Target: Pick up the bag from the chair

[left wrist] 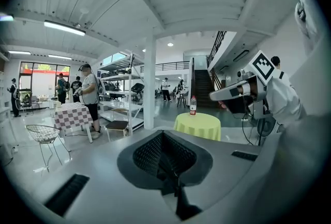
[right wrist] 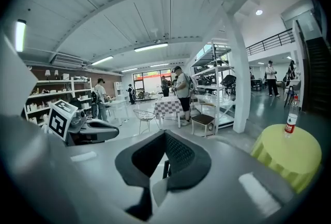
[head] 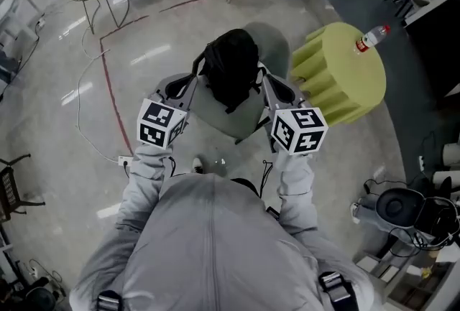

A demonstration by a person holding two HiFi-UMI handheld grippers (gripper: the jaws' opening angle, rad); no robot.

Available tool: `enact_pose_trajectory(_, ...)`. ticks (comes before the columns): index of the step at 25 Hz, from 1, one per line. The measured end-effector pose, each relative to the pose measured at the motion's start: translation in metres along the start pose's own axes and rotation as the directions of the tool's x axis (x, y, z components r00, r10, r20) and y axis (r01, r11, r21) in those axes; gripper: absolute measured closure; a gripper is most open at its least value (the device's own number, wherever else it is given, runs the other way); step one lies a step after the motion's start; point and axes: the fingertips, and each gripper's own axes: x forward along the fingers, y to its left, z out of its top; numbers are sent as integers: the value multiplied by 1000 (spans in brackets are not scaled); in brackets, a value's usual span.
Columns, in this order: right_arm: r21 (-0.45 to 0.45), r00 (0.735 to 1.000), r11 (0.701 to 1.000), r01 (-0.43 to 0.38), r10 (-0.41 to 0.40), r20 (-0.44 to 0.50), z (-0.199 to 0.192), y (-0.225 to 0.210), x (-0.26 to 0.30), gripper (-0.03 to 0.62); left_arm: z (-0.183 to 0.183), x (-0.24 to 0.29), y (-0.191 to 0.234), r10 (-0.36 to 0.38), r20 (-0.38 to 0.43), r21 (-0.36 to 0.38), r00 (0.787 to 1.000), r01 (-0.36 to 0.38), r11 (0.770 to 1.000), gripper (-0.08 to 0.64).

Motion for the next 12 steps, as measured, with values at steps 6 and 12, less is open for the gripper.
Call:
enact_pose_trajectory(6, 10, 999, 999, 36, -36, -19, 2, -17, 41, 580, -8, 33, 38, -35, -41, -37, 999, 34, 999, 554)
enact_pose_trajectory(12, 5, 998, 999, 53, -53, -37, 0, -60, 77, 569, -23, 76, 64, -23, -92, -83, 995, 15, 996, 552)
